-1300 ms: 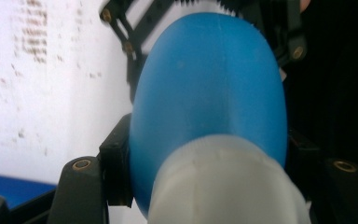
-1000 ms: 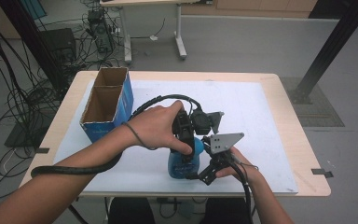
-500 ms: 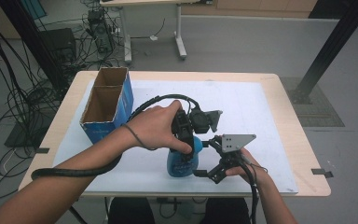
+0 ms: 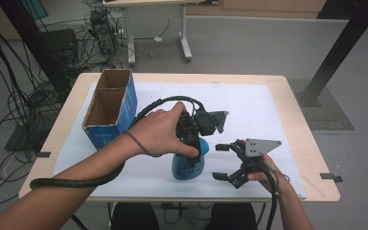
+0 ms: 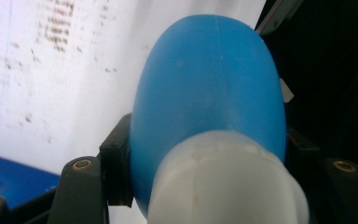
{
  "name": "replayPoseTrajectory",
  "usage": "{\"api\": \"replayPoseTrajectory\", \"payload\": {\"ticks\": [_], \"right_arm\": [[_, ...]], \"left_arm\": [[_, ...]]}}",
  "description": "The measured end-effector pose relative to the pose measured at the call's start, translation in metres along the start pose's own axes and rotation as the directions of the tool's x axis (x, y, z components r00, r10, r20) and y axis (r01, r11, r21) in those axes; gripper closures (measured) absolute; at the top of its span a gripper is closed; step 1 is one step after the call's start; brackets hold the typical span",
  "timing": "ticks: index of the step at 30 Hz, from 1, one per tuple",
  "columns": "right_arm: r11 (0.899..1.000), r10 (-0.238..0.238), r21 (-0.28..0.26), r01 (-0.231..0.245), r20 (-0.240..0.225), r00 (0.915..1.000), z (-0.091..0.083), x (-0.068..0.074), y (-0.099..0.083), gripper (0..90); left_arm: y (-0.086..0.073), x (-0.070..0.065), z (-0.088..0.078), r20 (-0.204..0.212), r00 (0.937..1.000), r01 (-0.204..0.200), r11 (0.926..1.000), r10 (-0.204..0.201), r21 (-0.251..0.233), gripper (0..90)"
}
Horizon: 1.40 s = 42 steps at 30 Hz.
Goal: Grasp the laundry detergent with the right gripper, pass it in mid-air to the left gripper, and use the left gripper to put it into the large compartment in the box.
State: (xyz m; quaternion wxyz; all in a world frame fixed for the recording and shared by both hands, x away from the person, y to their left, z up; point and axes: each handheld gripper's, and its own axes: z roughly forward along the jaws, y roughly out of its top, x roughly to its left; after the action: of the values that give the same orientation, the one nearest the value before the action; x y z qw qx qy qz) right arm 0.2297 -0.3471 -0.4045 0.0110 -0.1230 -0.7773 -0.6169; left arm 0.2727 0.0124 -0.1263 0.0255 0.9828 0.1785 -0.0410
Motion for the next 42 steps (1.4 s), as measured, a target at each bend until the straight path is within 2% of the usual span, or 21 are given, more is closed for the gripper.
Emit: {"api": "replayPoseTrajectory", "payload": {"ticks": [1, 2, 3, 5, 6, 8, 9, 10, 12, 14, 15, 19, 23, 26, 34, 37, 42], "right_arm": [[1.0, 0.004, -0.003, -0.004, 0.005, 1.0, -0.002, 0.0, -0.001, 6.1], [1.0, 0.008, -0.007, -0.008, 0.012, 0.9999, -0.005, 0.0, -0.002, 6.1], [1.0, 0.009, -0.011, -0.009, 0.016, 0.9998, -0.008, 0.0, -0.003, 6.0], [1.0, 0.012, -0.017, -0.011, 0.03, 0.9995, -0.014, 0.001, -0.005, 6.0], [1.0, 0.013, -0.021, -0.012, 0.034, 0.9993, -0.017, 0.001, -0.006, 5.8], [1.0, 0.011, -0.028, -0.01, 0.05, 0.9987, -0.024, 0.001, -0.008, 5.8], [0.999, 0.013, -0.031, -0.011, 0.056, 0.9983, -0.027, 0.002, -0.009, 5.6], [0.999, 0.012, -0.033, -0.01, 0.066, 0.9977, -0.03, 0.002, -0.009, 5.5], [0.999, 0.014, -0.037, -0.011, 0.077, 0.997, -0.035, 0.003, -0.011, 5.4], [0.999, 0.017, -0.039, -0.013, 0.093, 0.9956, -0.039, 0.004, -0.012, 5.4], [0.999, 0.019, -0.04, -0.016, 0.096, 0.9952, -0.041, 0.004, -0.012, 5.4], [0.998, 0.029, -0.05, -0.023, 0.118, 0.9925, -0.047, 0.006, -0.017, 5.4], [0.998, 0.048, -0.056, -0.041, 0.146, 0.9881, -0.05, 0.007, -0.023, 5.4], [0.997, 0.061, -0.06, -0.052, 0.17, 0.9836, -0.052, 0.009, -0.03, 5.2], [0.994, 0.087, -0.079, -0.072, 0.216, 0.9725, -0.058, 0.012, -0.04, 5.1], [0.994, 0.091, -0.079, -0.075, 0.22, 0.9713, -0.058, 0.012, -0.04, 5.1], [0.994, 0.093, -0.082, -0.076, 0.224, 0.9702, -0.058, 0.012, -0.041, 5.1]], "left_arm": [[0.0, 0.001, -0.001, 0.002, 0.9999, 0.015, 0.9999, -0.015, 0.006, 37.5], [0.001, 0.0, -0.001, -0.001, 0.9999, 0.016, 0.9998, -0.016, 0.009, 37.5], [-0.002, -0.003, -0.002, -0.015, 0.9998, 0.009, 0.9999, -0.009, -0.012, 37.5], [0.001, -0.003, -0.002, -0.018, 0.9995, 0.026, 0.9996, -0.026, 0.009, 37.5], [-0.001, -0.004, -0.003, -0.022, 0.9994, 0.026, 0.9997, -0.026, -0.001, 37.5], [0.0, -0.002, -0.003, -0.015, 0.9979, 0.064, 0.998, -0.064, 0.006, 37.5], [-0.002, -0.001, -0.004, -0.016, 0.9973, 0.071, 0.9974, -0.071, -0.008, 37.5], [-0.001, 0.001, -0.004, -0.013, 0.9957, 0.092, 0.9957, -0.092, 0.003, 37.5], [-0.004, 0.002, -0.005, -0.014, 0.9936, 0.112, 0.9937, -0.112, -0.013, 37.5], [-0.003, 0.005, -0.007, -0.012, 0.9898, 0.142, 0.9899, -0.142, -0.006, 37.5], [-0.005, 0.005, -0.008, -0.015, 0.9897, 0.142, 0.9897, -0.142, -0.017, 37.5], [-0.005, 0.009, -0.012, -0.012, 0.9803, 0.197, 0.9803, -0.197, -0.012, 37.5], [-0.007, 0.011, -0.017, -0.015, 0.9743, 0.224, 0.9741, -0.225, -0.031, 37.5], [-0.009, 0.012, -0.021, -0.011, 0.9664, 0.256, 0.9657, -0.257, -0.043, 37.5], [-0.011, 0.021, -0.032, -0.016, 0.9516, 0.306, 0.9511, -0.307, -0.04, 37.5], [-0.013, 0.025, -0.036, -0.02, 0.9439, 0.329, 0.9434, -0.33, -0.045, 37.5], [-0.016, 0.032, -0.045, -0.022, 0.9352, 0.352, 0.9345, -0.353, -0.053, 37.5]]}}
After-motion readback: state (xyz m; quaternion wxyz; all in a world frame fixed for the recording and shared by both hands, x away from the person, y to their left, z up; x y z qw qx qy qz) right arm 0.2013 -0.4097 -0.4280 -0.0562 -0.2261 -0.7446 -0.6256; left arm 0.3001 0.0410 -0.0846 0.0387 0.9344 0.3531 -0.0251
